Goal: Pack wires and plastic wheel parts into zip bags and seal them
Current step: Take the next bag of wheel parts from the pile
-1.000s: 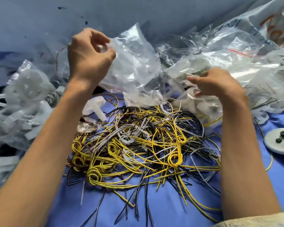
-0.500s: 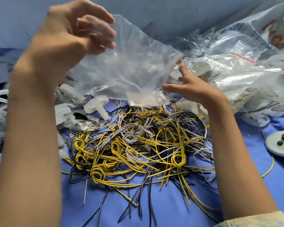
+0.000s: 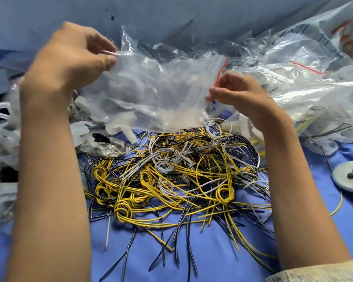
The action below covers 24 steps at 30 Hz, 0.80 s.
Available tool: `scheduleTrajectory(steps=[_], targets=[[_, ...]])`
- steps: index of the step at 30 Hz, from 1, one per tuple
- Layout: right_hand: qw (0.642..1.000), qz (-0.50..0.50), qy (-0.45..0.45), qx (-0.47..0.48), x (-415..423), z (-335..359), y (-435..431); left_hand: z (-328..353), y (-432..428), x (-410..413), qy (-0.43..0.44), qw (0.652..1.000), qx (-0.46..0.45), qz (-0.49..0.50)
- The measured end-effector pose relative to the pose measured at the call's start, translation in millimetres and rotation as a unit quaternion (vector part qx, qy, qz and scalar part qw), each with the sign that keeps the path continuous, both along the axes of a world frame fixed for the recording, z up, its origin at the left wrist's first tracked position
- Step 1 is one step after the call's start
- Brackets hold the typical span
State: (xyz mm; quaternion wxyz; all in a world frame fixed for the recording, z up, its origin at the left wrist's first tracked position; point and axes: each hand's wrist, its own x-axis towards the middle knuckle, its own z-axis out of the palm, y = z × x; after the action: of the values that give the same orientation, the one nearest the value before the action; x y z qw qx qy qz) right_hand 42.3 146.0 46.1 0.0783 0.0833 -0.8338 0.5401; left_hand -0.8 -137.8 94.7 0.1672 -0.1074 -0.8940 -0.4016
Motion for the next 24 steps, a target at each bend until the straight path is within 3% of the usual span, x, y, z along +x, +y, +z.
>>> scheduleTrajectory(steps=[7,15,19,24], targets=[[0.991,-0.063,0.093,-0.067,8,19,-6,-1,5,5,-0.023,0.998,-0.037,0.051],[0.994,-0.025,-0.028,-0.105,11,25,-17,9,32,29,-0.011,0.99,-0.141,0.017],[0.976,0.042,-0.035,-0.212,12,28,-25,11,47,37,-0.025,0.984,-0.166,-0.065],[0.966,0.09,-0.046,-0.238,15,33,-36,5,70,42,-0.053,0.968,-0.203,-0.136]])
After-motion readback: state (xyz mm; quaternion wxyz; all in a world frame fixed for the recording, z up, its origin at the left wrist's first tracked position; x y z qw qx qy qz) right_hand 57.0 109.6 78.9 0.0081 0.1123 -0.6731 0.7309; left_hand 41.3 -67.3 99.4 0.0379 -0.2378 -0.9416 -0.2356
